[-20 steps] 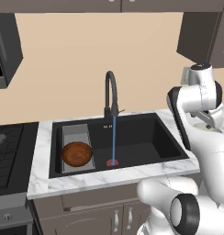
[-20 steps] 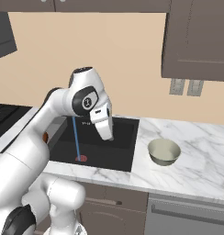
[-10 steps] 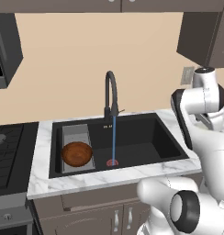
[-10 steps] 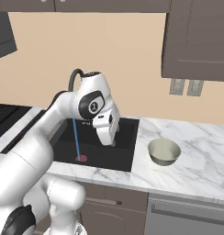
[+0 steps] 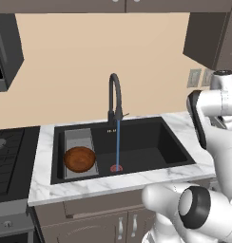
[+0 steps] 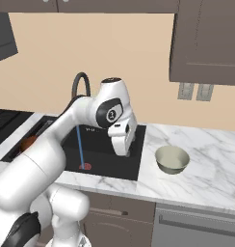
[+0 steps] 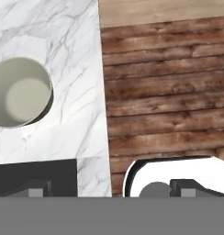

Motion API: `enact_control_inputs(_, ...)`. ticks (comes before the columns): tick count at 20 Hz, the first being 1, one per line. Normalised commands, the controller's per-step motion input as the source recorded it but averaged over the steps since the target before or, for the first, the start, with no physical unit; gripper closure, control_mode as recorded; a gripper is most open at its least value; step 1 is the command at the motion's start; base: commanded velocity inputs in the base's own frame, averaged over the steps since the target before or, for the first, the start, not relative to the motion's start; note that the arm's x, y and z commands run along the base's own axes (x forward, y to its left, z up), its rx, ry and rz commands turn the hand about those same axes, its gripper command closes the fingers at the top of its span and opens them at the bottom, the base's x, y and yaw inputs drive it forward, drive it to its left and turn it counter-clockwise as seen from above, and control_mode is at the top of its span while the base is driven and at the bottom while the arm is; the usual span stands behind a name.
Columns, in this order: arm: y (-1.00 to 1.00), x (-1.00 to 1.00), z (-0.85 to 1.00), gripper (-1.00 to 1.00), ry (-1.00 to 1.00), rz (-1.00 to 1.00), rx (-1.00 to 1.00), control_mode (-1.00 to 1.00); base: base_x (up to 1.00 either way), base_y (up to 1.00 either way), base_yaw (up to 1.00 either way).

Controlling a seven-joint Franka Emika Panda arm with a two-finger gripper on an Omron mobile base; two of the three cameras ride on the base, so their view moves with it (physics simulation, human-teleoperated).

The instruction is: Rinse each bowl for a few seconds and place them down in the sink or on the counter.

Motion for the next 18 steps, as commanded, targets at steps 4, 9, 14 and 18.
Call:
enact_control_inputs(4, -0.26, -0.01, -0.08, -1.0, 0.0, 0.0, 0.04, -1.0, 0.0, 0.0, 0.0)
enact_control_inputs(9, -0.23, -0.03, -0.16, -1.0, 0.0, 0.0, 0.03, -1.0, 0.0, 0.0, 0.0)
enact_control_inputs(14, -0.23, -0.03, -0.15, -1.0, 0.0, 0.0, 0.03, -1.0, 0.0, 0.0, 0.0)
enact_control_inputs(18, -0.2, -0.03, -0.12, -1.0, 0.0, 0.0, 0.03, -1.0, 0.0, 0.0, 0.0)
